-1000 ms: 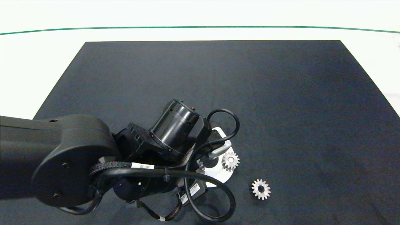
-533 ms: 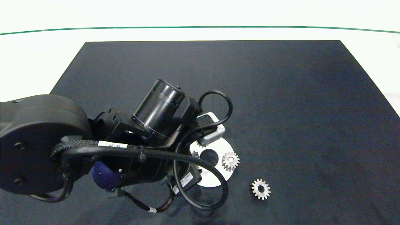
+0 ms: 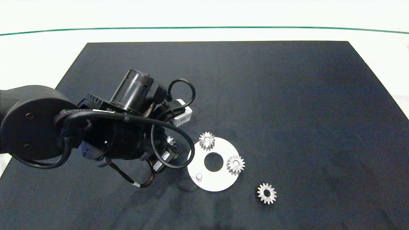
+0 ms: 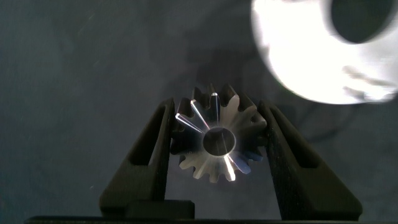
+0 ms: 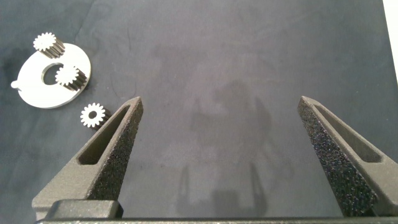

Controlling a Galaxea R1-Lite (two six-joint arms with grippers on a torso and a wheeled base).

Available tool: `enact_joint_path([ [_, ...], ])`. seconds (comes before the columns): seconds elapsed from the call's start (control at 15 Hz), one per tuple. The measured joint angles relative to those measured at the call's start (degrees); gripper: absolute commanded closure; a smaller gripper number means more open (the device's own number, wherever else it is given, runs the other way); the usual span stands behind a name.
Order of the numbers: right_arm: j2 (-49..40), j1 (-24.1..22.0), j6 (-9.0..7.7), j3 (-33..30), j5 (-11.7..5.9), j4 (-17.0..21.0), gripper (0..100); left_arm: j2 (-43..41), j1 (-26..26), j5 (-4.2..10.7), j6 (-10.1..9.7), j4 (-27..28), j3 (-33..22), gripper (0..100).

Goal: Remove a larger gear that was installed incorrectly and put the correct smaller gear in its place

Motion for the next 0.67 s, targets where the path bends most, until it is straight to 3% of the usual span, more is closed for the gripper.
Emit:
enact_joint_path([
  [0.33,-0.46,0.02,0.0,0.37,-0.09,0.05,0,1.12,4.74,-0.76,0.45,-0.27,-0.35,69],
  [0.53,-0.02,0.0,-0.02,0.48,-0.09,0.02,0,2.4,9.16,-2.46,1.55,-1.62,-0.44,69],
  [0.67,0.12,0.0,-0.02,0.48,-0.11,0.02,0,2.84,11.01,-2.82,1.9,-1.65,-0.48,69],
])
